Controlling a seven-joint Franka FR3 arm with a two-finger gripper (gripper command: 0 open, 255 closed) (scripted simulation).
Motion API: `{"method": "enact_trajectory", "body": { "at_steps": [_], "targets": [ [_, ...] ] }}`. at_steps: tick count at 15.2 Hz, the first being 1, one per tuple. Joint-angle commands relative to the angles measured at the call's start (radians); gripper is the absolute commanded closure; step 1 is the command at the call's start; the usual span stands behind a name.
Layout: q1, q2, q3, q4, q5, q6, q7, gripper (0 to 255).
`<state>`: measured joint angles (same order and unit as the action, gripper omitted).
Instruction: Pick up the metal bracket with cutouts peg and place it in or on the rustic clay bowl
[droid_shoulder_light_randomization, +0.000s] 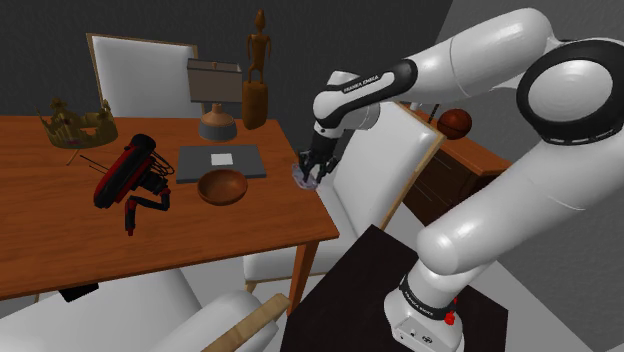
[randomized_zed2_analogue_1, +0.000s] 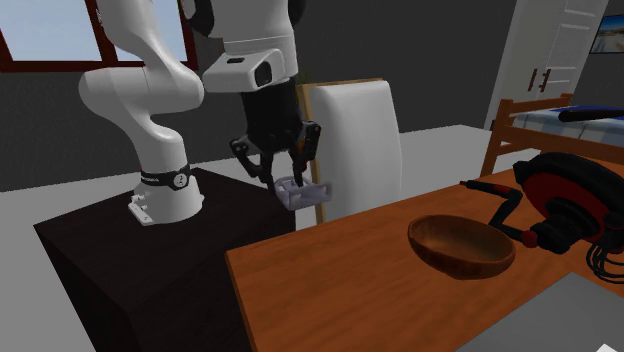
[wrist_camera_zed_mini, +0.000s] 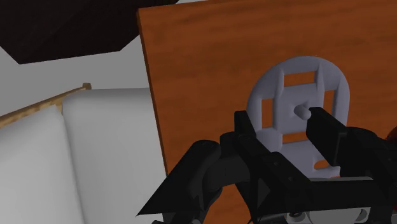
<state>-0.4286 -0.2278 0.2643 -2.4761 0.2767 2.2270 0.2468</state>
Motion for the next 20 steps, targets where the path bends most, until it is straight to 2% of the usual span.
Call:
{"method": "enact_trajectory", "body": {
  "at_steps": [1, 11, 20],
  "targets": [
    [0.013, 0.051, 0.029, 0.057, -0.008, 0.001, 0.051, 255],
    [0.087, 0.364, 0.119, 0.416, -0.143, -0.021, 0.304, 255],
    [0.225, 0.685, 0.122, 0.856, -0.290, -0.139, 0.494, 255]
  ]
}}
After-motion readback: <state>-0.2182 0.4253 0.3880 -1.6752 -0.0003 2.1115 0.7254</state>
